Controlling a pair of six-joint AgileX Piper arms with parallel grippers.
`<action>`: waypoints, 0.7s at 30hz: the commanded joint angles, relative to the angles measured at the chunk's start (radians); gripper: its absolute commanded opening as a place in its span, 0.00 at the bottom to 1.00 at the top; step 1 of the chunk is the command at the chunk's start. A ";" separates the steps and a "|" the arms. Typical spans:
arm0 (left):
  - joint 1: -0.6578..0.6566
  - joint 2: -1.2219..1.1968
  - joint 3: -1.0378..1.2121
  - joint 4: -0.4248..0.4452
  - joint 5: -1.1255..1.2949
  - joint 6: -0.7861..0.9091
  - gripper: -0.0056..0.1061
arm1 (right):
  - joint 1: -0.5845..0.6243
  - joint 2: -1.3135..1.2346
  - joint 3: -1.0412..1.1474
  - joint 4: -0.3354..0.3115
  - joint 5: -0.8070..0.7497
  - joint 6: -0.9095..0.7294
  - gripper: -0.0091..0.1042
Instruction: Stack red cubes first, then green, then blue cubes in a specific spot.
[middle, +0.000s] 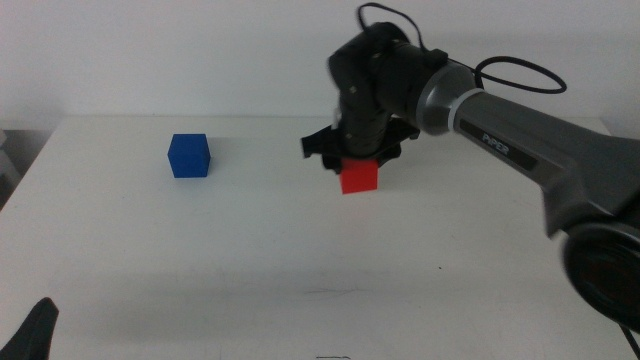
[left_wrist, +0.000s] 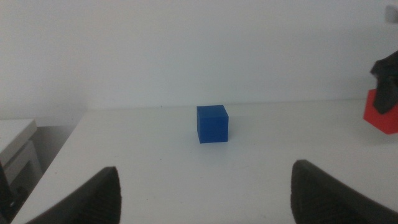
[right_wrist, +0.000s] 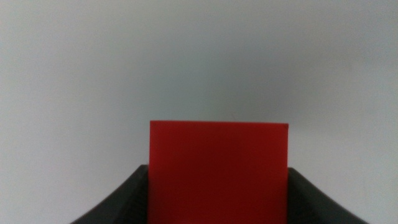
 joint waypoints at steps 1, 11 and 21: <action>-0.005 -0.019 -0.003 -0.011 -0.077 -0.007 0.89 | 0.073 -0.168 0.087 -0.111 -0.023 0.100 0.07; -0.005 -0.019 -0.003 -0.011 -0.077 -0.007 0.89 | 0.217 -0.370 0.534 -0.165 -0.154 0.419 0.07; -0.005 -0.019 -0.003 -0.011 -0.077 -0.007 0.89 | 0.215 -0.353 0.635 -0.122 -0.325 0.507 0.07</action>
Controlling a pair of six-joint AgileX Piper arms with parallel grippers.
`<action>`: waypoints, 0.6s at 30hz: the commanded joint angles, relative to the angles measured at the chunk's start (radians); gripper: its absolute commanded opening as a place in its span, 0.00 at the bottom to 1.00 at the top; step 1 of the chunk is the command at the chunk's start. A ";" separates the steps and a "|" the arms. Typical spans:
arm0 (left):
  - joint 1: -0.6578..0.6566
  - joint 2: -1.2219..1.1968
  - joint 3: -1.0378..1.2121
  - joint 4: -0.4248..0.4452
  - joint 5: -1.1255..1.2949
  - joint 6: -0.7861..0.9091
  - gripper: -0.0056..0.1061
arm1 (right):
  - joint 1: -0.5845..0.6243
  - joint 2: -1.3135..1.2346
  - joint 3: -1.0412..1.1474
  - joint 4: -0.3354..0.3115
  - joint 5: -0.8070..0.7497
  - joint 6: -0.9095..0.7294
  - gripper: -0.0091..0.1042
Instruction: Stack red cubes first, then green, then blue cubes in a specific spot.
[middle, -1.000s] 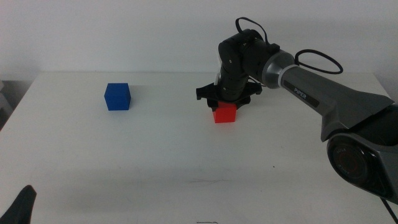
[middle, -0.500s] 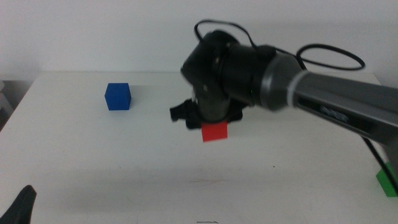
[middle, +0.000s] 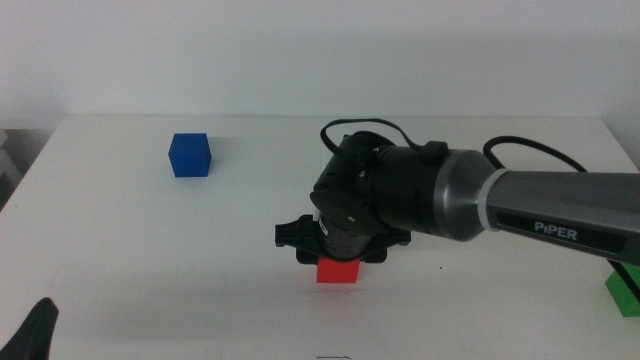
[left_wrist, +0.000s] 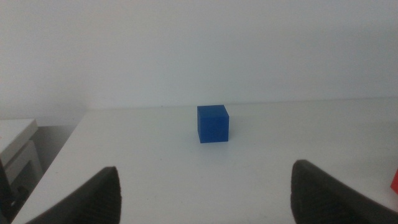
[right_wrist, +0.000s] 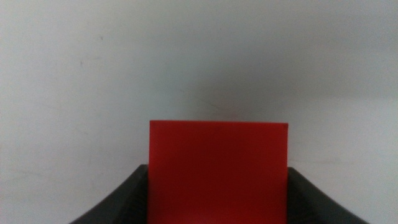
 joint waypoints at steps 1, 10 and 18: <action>-0.005 -0.019 -0.003 -0.011 -0.077 -0.007 0.89 | -0.005 -0.049 -0.020 -0.038 -0.024 0.038 0.07; -0.005 -0.019 -0.003 -0.011 -0.077 -0.007 0.89 | -0.005 -0.034 -0.020 -0.026 -0.027 0.048 0.07; -0.005 -0.019 -0.003 -0.011 -0.077 -0.007 0.89 | -0.005 -0.034 -0.020 -0.035 -0.024 0.025 0.22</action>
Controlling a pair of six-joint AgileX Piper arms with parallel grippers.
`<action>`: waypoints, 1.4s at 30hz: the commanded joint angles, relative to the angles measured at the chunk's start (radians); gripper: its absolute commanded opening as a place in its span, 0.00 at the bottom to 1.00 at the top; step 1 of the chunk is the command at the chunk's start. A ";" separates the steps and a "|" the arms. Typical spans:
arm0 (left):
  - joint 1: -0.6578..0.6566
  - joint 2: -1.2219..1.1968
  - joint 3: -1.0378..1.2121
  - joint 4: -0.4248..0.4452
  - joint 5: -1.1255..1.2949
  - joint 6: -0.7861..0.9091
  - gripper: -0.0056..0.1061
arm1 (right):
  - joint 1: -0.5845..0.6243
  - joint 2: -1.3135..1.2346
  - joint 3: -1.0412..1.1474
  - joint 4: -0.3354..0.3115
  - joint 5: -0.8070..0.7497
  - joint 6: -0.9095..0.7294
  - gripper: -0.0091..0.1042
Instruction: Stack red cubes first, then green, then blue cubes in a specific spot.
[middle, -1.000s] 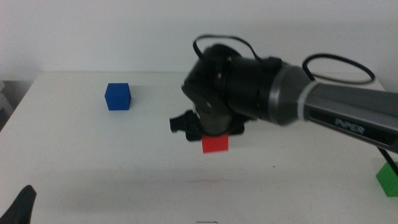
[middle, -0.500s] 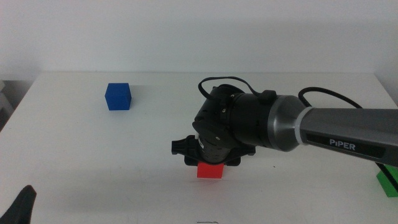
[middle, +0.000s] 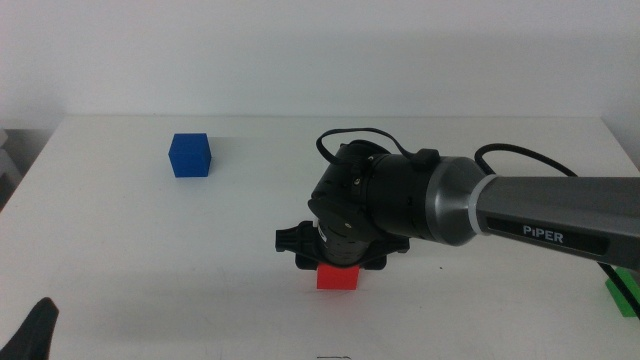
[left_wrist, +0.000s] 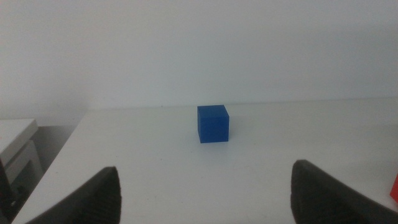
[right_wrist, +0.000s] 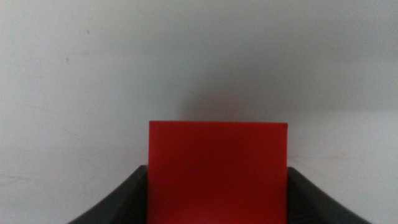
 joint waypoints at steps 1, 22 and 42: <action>-0.005 -0.019 -0.003 -0.011 -0.077 -0.007 0.89 | -0.005 -0.056 -0.025 -0.031 -0.013 -0.015 0.55; -0.005 -0.019 -0.003 -0.011 -0.077 -0.007 0.89 | -0.121 -0.278 -0.344 0.041 0.495 -0.553 0.86; -0.005 -0.019 -0.003 -0.011 -0.077 -0.007 0.89 | -0.982 -0.681 0.366 0.367 0.249 -1.110 0.86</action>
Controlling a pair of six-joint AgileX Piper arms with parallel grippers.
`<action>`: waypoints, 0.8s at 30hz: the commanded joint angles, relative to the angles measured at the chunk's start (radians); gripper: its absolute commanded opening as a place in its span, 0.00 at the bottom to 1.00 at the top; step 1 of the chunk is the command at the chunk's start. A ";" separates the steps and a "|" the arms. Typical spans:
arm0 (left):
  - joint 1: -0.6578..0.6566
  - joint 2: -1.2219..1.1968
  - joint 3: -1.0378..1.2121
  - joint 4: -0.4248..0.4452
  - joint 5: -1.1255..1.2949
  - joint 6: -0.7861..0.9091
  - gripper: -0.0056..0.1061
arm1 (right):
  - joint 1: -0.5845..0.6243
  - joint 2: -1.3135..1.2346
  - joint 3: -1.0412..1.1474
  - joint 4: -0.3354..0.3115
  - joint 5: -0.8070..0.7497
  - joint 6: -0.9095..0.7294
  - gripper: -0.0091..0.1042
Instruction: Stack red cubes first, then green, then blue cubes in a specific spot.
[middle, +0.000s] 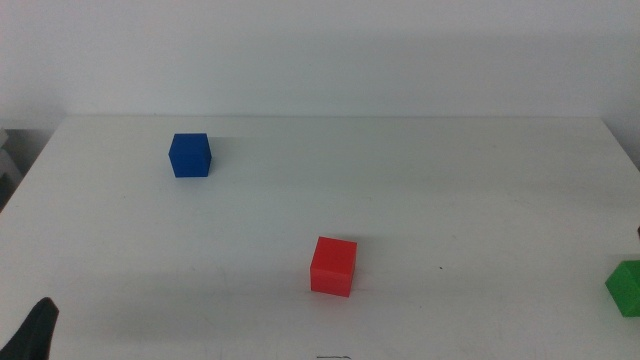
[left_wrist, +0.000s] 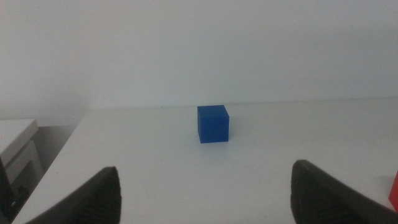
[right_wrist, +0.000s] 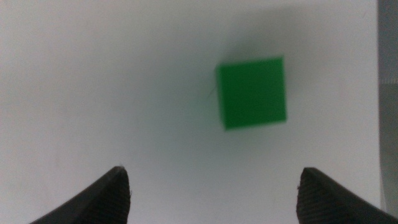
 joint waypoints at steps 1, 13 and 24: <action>-0.005 -0.019 -0.003 -0.011 -0.077 -0.007 0.89 | -0.060 -0.001 -0.022 0.034 -0.065 -0.080 0.86; -0.005 -0.019 -0.003 -0.011 -0.077 -0.007 0.89 | -0.080 0.219 -0.024 0.014 -0.128 -0.163 0.85; -0.005 -0.019 -0.003 -0.011 -0.077 -0.007 0.89 | -0.081 0.318 -0.026 -0.029 -0.172 -0.155 0.84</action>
